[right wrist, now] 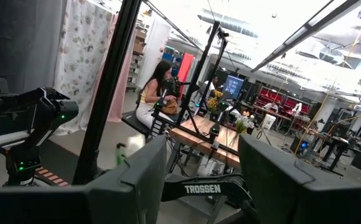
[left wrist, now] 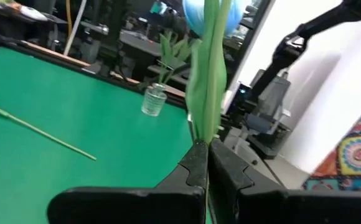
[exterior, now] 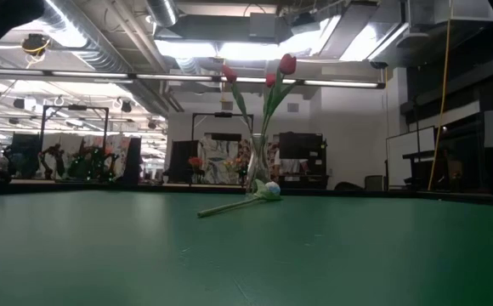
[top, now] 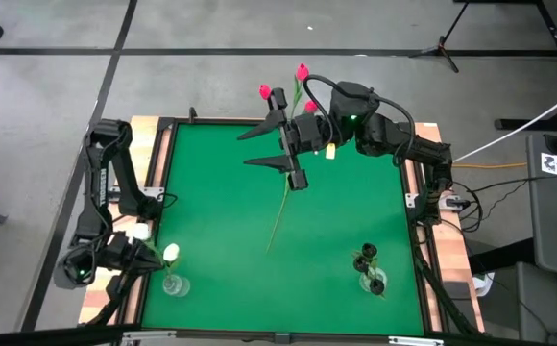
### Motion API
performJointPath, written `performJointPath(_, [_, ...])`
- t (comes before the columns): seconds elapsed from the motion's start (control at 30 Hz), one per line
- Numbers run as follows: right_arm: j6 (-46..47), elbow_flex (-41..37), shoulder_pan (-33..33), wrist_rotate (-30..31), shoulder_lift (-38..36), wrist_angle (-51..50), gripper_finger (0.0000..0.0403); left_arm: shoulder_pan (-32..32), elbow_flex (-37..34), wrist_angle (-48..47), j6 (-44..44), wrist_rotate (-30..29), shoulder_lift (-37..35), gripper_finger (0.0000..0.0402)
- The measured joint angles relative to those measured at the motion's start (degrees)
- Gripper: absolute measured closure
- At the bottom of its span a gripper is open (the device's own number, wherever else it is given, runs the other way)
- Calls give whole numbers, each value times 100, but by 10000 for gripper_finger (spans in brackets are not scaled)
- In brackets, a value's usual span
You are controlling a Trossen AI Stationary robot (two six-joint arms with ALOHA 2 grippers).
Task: Sort flowers into vase by color
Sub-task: Put the bottom white tulip into the bottom left transparent vase
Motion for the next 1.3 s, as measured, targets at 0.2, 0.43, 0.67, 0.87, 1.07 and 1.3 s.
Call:
performJointPath(0.2, [2, 0, 0, 0, 0, 0, 203, 187, 0, -46, 116, 0, -1, 401])
performJointPath(0.43, [4, 1, -2, -1, 0, 0, 203, 181, 1, -46, 59, 17, 1, 401])
performJointPath(0.67, [7, 0, -2, -2, 0, -11, 203, 183, 1, -26, -451, 11, 386, 401])
performJointPath(0.87, [8, 2, -2, -2, 0, -49, 203, 143, 0, 162, -550, 7, 552, 401])
performJointPath(1.07, [8, 1, -2, -2, 0, -70, 203, -46, 1, 481, 50, -8, 499, 401])
performJointPath(1.3, [7, 0, -2, -4, 0, -70, 203, 56, 1, 407, 192, -7, 502, 401])
